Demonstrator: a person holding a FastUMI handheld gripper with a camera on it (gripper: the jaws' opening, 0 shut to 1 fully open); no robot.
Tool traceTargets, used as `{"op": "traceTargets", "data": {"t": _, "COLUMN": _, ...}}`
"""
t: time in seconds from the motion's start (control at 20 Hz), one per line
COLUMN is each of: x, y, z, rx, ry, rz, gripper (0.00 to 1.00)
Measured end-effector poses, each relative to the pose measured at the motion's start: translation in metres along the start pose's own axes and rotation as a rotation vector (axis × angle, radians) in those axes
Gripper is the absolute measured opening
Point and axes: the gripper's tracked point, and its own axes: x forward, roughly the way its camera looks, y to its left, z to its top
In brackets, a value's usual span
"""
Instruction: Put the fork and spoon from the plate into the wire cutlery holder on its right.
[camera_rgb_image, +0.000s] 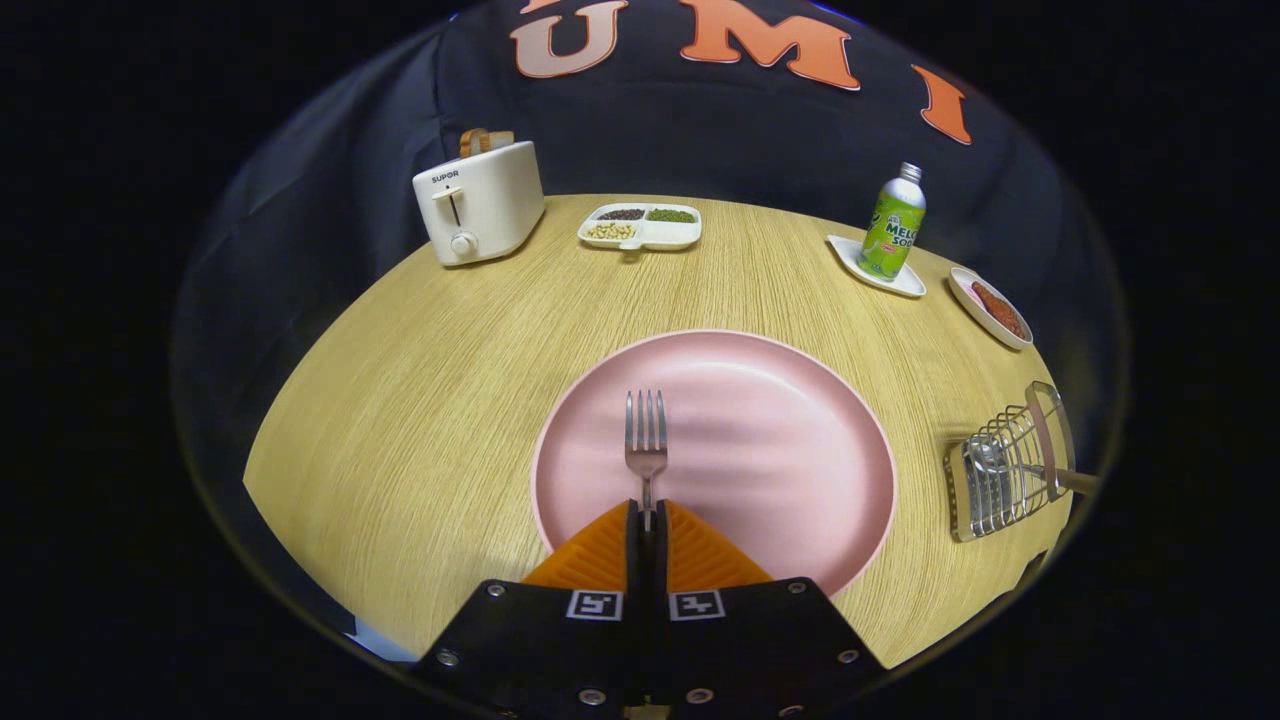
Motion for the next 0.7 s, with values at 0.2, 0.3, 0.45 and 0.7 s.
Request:
{"op": "traceTargets", "data": {"t": 0.2, "x": -0.012, "y": -0.009, "z": 0.015, "rx": 0.005, "ry": -0.009, "rz": 0.002, "gripper": 0.03}}
{"op": "traceTargets", "data": {"t": 0.3, "x": -0.021, "y": -0.014, "z": 0.022, "rx": 0.013, "ry": -0.013, "rz": 0.011, "gripper": 0.03}}
{"op": "traceTargets", "data": {"t": 0.45, "x": -0.034, "y": -0.024, "z": 0.030, "rx": -0.005, "ry": -0.010, "rz": 0.012, "gripper": 0.02}}
{"op": "traceTargets", "data": {"t": 0.7, "x": -0.060, "y": -0.054, "z": 0.042, "rx": 0.002, "ry": 0.000, "rz": -0.009, "gripper": 0.03}}
